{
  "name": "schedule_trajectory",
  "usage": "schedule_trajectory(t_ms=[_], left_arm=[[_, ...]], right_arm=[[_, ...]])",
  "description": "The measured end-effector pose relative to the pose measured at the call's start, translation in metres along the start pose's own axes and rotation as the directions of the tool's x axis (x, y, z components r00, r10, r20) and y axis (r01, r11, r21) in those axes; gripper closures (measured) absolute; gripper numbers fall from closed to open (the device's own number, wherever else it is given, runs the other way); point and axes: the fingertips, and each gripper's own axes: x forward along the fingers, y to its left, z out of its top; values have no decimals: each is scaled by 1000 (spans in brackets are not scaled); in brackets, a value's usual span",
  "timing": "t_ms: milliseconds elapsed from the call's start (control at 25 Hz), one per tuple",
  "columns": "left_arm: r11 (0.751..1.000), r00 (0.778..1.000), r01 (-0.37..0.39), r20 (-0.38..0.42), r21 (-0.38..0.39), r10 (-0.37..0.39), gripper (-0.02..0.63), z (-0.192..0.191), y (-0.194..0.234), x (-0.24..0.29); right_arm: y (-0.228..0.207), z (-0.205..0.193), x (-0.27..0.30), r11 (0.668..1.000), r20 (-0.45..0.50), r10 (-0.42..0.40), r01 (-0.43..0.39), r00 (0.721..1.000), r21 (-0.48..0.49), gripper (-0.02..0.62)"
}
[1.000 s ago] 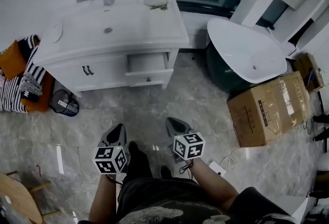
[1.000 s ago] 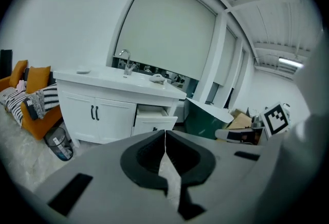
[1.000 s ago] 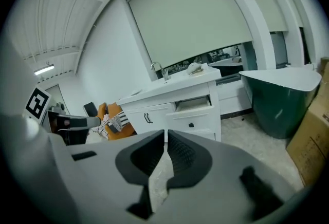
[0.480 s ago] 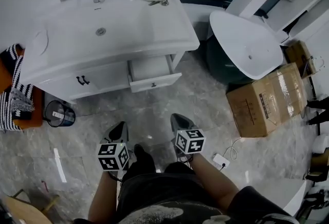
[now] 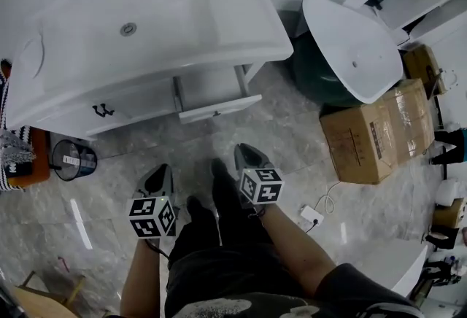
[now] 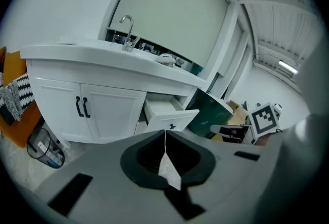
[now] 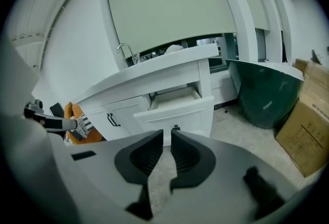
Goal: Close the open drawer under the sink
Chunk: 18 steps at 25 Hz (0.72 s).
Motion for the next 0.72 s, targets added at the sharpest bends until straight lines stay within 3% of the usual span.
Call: schedule_trajectory(t_ms=[160, 280, 360, 560, 720], left_arm=[[1000, 1000, -15, -21, -3, 15, 591, -9, 8, 30], [999, 999, -38, -35, -13, 38, 591, -13, 13, 49], [998, 998, -50, -44, -30, 49, 591, -16, 16, 61], [994, 994, -92, -61, -64, 88, 591, -24, 26, 88], [989, 991, -117, -73, -91, 111, 591, -30, 34, 109]], right_arm=[[-8, -5, 37, 1000, -21, 10, -10, 1000, -15, 557], [-13, -8, 63, 999, -36, 25, -26, 999, -27, 450], [-16, -11, 81, 998, -59, 29, -32, 998, -49, 425], [-19, -19, 121, 997, -100, 65, -70, 993, -40, 416], [-30, -28, 153, 997, -136, 32, -41, 990, -64, 417]])
